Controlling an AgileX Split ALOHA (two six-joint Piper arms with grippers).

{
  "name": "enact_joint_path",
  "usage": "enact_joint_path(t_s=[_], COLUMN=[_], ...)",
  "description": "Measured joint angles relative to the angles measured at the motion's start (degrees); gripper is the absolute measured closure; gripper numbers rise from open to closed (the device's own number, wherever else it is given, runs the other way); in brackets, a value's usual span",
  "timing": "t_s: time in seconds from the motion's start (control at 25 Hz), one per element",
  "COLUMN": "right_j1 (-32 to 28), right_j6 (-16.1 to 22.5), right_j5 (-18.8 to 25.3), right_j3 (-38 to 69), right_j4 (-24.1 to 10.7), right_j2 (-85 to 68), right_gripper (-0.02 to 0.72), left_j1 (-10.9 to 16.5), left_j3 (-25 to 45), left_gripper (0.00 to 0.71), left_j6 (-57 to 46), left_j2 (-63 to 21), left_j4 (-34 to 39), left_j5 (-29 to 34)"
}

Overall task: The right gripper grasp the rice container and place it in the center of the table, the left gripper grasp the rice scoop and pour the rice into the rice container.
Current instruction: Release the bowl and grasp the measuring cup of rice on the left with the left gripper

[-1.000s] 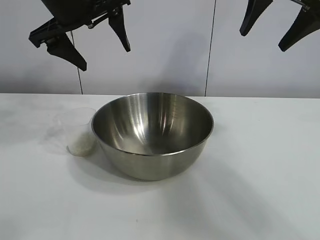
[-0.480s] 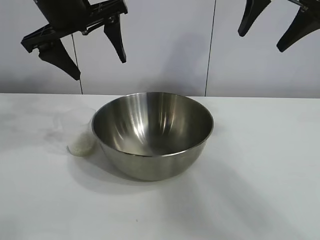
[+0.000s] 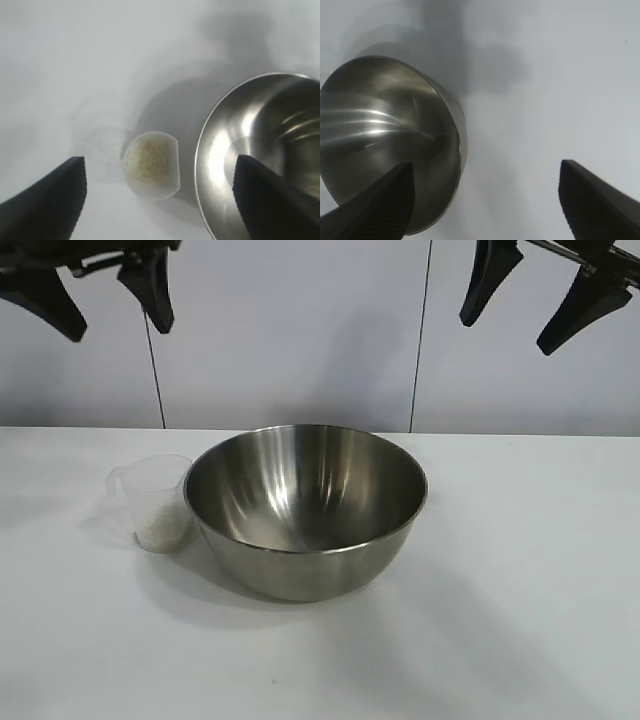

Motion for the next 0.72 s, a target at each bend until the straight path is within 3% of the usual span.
enact_joint_path(t_s=[0.16,0.24,0.4,0.72], right_j1=[0.0,0.0,0.0,0.0], right_j6=[0.0,0.0,0.0,0.0], right_j5=[0.0,0.0,0.0,0.0], right_j3=[0.0,0.0,0.0,0.0], right_j4=[-0.1,-0.2,-0.2,-0.3], right_j2=[0.0,0.0,0.0,0.0], right_gripper=[0.160,0.160,0.160,0.160], left_j1=[-2.0,-2.7,-2.7,-2.7], left_j3=[18.6,26.8,37.9,50.0], left_gripper=[0.137,0.137,0.137,0.137], left_j6=[0.0,0.2,2.9,6.0], left_j2=[-10.8,-14.9,-17.0,-10.7], left_j4=[0.4,0.4,0.4,0.4], left_j5=[-20.2,-33.1,-54.9,-76.2])
